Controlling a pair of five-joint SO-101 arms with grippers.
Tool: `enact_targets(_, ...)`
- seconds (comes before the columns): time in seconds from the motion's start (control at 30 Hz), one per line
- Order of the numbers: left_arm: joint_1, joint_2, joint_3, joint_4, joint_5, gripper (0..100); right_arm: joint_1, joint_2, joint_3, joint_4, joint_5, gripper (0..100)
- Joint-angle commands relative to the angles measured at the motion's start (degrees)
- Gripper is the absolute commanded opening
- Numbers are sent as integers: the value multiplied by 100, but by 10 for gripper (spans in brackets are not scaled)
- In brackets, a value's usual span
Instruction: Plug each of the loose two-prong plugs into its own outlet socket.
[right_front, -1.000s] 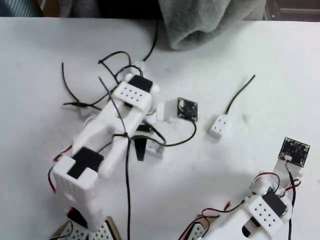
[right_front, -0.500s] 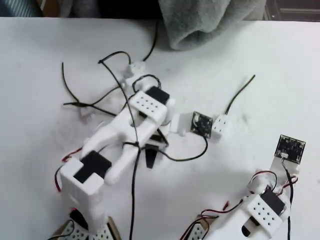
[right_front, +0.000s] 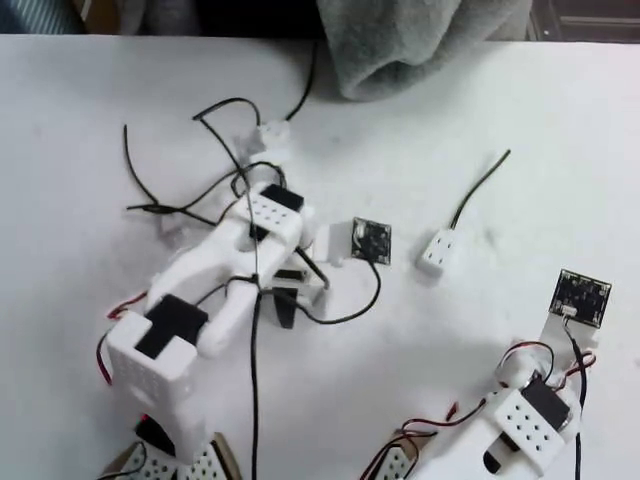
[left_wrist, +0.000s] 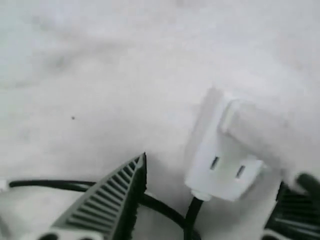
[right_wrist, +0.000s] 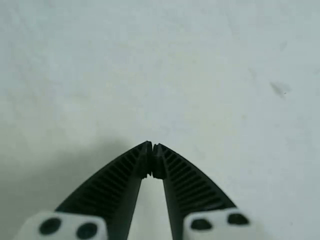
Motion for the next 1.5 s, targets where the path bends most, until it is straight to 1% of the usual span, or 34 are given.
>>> enact_targets(0.0, -84, -303, 0, -343, 712, 391, -22, -75, -26, 40, 70, 21)
enact_targets(0.3, -4, -303, 18, -352, 800, 381, -13, -75, -26, 40, 70, 21)
enact_targets(0.37, -4, -303, 18, -352, 809, 323, -13, -75, -26, 40, 70, 21)
enact_targets(0.53, 92, -295, 44, -360, 835, 94, -4, -75, -26, 40, 70, 21)
enact_targets(0.57, 92, -295, 53, -360, 844, 71, -4, -75, -26, 40, 70, 21)
enact_targets(0.7, 92, -303, 9, -360, 870, 85, 4, -75, -26, 40, 70, 21)
enact_targets(0.77, 66, -356, -88, -413, 1231, 85, 4, -75, -26, 40, 70, 21)
enact_targets(0.8, 48, -356, -255, -475, 1582, 86, 4, -75, -26, 40, 70, 21)
enact_targets(0.83, 22, -330, -475, -527, 2057, 86, 4, -75, -26, 40, 70, 21)
enact_targets(0.9, -224, -312, -1037, -554, 3103, 86, 4, -75, -26, 31, 70, 21)
enact_targets(0.97, -488, -303, -1653, -554, 3991, 86, 4, -75, -26, 31, 62, 21)
enact_targets(1.0, -629, -303, -1960, -527, 4334, 87, 4, -75, -18, 31, 62, 21)
enact_targets(1.07, -901, -295, -2462, -519, 4800, 87, 4, -75, -18, 31, 62, 21)
enact_targets(1.13, -1103, -207, -2901, -519, 5037, 87, 4, -75, -18, 31, 62, 21)
enact_targets(1.23, -1253, 242, -3543, -457, 5073, 87, 4, -75, -18, 31, 62, 21)
enact_targets(1.4, -1376, 1736, -5090, -79, 5099, 93, 4, -75, 18, 13, 62, 21)
enact_targets(1.47, -1376, 2431, -5820, 281, 5099, 135, 4, -75, 44, 4, 62, 21)
